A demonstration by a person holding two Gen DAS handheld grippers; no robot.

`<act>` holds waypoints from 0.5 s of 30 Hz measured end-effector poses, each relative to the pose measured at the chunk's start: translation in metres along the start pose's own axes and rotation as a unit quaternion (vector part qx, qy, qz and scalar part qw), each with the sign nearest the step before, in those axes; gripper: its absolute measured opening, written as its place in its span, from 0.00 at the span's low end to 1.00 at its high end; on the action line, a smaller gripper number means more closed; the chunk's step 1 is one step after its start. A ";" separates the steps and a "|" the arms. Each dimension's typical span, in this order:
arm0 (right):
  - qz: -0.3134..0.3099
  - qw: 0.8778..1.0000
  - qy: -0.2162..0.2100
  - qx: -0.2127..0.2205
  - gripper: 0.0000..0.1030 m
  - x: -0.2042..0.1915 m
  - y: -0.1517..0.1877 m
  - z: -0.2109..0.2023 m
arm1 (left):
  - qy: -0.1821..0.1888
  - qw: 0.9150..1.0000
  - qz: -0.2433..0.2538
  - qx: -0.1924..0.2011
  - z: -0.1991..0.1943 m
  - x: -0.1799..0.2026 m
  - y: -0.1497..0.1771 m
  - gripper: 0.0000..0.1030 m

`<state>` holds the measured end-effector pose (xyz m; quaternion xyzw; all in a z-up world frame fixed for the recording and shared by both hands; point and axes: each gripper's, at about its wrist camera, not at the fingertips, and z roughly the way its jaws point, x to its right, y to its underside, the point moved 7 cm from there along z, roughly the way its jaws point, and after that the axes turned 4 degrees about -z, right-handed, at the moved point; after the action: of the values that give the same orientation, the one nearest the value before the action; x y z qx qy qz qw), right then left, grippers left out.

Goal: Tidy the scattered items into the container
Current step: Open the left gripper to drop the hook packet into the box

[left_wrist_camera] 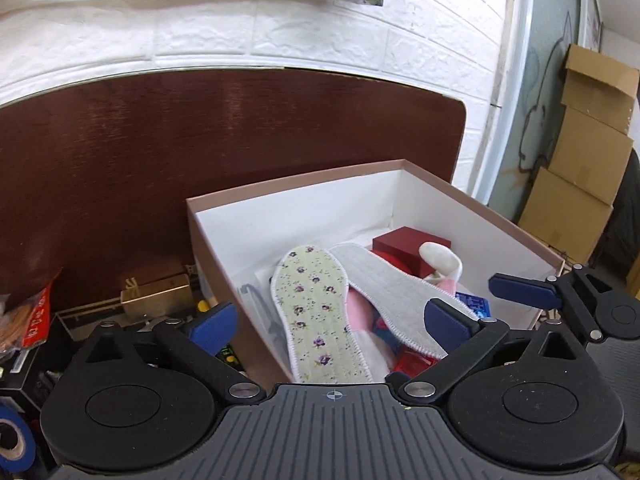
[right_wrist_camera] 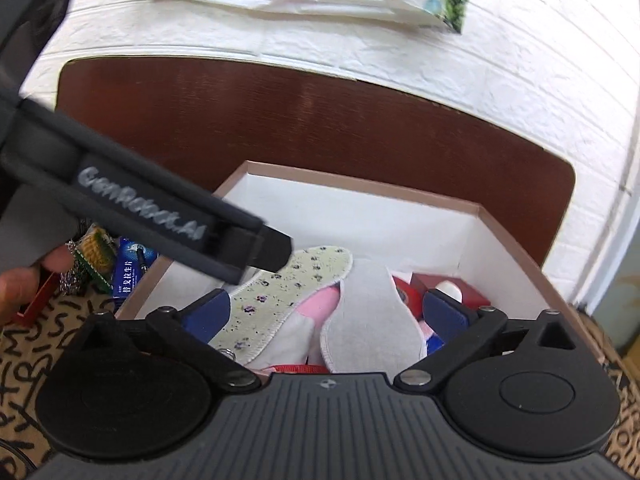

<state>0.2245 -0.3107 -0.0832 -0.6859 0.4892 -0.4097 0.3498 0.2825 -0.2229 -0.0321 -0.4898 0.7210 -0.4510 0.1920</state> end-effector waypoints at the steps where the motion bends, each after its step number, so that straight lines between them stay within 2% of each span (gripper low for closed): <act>1: 0.009 1.000 0.000 -0.006 1.00 0.001 0.001 0.000 | -0.006 1.000 0.001 0.001 -0.001 0.000 0.002 1.00; 8: 0.036 0.999 0.003 -0.017 1.00 0.004 0.000 -0.005 | -0.036 0.999 -0.008 0.013 -0.014 -0.007 0.011 1.00; 15: 0.044 0.999 0.003 -0.015 1.00 -0.001 -0.003 -0.018 | -0.045 0.999 -0.012 0.011 -0.033 -0.010 0.020 1.00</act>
<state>0.2095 -0.3102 -0.0734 -0.6677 0.5256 -0.3888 0.3559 0.2526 -0.1969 -0.0331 -0.5157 0.7010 -0.4385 0.2243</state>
